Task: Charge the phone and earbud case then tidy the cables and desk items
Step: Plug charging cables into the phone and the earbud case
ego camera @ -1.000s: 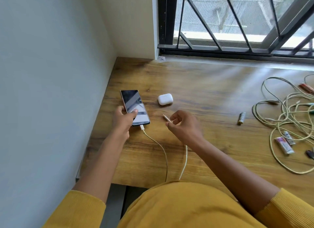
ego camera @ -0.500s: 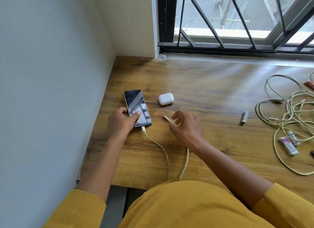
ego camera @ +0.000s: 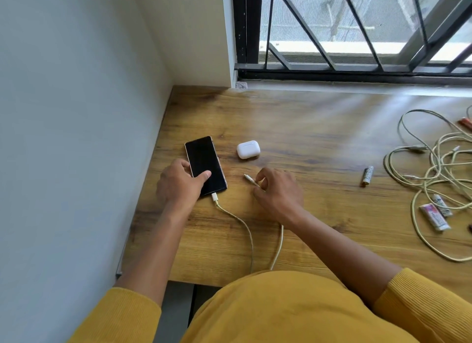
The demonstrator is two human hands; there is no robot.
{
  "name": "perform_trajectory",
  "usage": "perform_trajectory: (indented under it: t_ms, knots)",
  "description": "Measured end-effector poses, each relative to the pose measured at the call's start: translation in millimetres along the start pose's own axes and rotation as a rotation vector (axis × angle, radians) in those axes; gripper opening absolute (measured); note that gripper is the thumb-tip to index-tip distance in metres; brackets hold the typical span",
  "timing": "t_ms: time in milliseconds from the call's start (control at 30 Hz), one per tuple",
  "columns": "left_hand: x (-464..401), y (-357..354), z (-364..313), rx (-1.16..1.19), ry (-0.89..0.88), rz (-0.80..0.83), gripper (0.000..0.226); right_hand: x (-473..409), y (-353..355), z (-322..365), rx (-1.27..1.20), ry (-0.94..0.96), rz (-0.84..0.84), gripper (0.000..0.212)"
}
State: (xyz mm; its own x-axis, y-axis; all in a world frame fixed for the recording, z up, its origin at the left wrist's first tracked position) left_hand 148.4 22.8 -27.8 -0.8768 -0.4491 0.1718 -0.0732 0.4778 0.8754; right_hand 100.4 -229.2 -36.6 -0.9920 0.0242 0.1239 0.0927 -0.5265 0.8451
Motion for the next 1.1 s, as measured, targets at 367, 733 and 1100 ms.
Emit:
perform_trajectory:
  t_ms: [367,733,1100]
  knots:
    - [5.6,-8.0,-84.6,0.082,-0.351,0.123,0.037,-7.5,-0.1,9.7,0.061,0.038,-0.039,0.008]
    - [7.8,-44.0,-129.5,-0.159,-0.532,0.398,0.064,10.7,23.7,8.2,-0.303,-0.048,-0.215,0.005]
    - [27.0,-57.5,-122.0,-0.234,-0.604,0.275,0.075,41.8,52.1,22.4,-0.607,-0.014,-0.310,0.014]
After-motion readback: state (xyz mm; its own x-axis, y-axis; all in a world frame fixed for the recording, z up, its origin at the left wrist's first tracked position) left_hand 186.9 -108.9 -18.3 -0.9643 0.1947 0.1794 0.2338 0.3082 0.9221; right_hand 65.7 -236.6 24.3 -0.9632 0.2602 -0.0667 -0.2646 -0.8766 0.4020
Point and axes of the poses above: each hand's wrist, its own x-axis away from the middle knuckle, its own y-axis out of the back of the hand, z = x × y, the point moved 5 cm from there along -x, towards the middle knuckle, and after that the axes turned 10 degrees about y, right-handed, at the moved point
